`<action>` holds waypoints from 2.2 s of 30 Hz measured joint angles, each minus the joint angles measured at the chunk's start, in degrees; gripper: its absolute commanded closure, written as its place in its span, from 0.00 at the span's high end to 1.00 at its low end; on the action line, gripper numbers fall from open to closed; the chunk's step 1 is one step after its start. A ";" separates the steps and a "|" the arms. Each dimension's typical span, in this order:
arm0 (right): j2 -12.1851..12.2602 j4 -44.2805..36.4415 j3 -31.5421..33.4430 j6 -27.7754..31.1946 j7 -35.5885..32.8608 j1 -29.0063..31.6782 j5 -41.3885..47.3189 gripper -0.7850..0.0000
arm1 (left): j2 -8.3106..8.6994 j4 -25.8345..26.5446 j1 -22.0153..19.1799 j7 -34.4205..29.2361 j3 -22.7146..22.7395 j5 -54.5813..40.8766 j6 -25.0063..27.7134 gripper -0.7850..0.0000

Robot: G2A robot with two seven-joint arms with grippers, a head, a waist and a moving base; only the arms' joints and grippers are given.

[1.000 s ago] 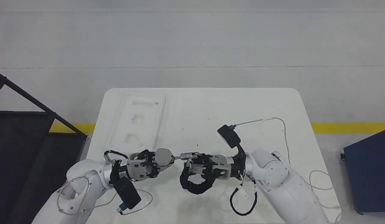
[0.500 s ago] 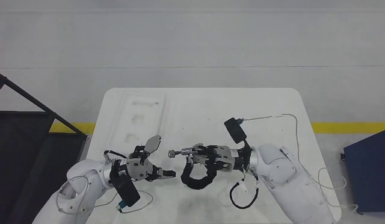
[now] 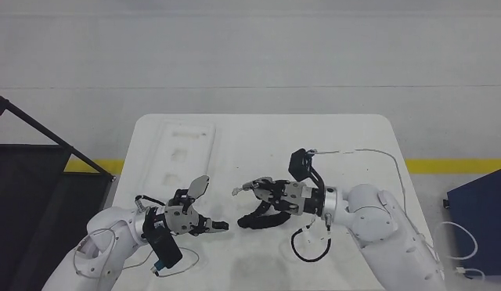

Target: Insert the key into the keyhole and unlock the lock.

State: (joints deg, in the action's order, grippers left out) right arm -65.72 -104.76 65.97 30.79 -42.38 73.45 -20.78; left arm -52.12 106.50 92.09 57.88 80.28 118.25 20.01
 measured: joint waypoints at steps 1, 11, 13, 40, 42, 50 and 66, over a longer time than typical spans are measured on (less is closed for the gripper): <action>-0.07 0.71 0.14 -1.58 1.01 0.08 0.58 0.00 | 0.00 0.00 0.00 0.00 0.00 0.00 0.00 1.00; -1.13 11.19 -0.70 -9.08 6.83 -7.07 3.52 0.00 | 0.00 0.00 0.00 0.00 0.00 0.00 0.00 1.00; -1.61 13.71 -1.83 -9.17 6.79 -9.28 6.51 0.00 | 0.00 0.00 0.00 0.00 0.00 0.00 0.00 1.00; -8.16 45.51 -18.51 -13.53 9.57 -23.39 9.86 0.00 | 0.00 0.00 0.00 0.00 0.00 0.00 0.00 1.00; -8.24 45.93 -18.46 -14.22 9.78 -23.39 9.39 0.00 | 0.00 0.00 0.00 0.00 0.00 0.00 0.00 1.00; -7.88 44.88 -16.47 -14.58 12.46 -21.82 8.28 1.00 | 0.00 0.00 0.00 0.00 0.00 0.00 0.00 1.00; -4.04 26.08 -4.65 -11.41 20.89 -10.59 1.22 1.00 | 0.00 0.00 0.00 0.00 0.00 0.00 0.00 1.00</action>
State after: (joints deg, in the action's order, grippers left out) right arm -69.77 -78.68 61.32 19.38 -21.49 62.85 -19.56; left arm -52.12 106.50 92.09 57.88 80.28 118.25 20.01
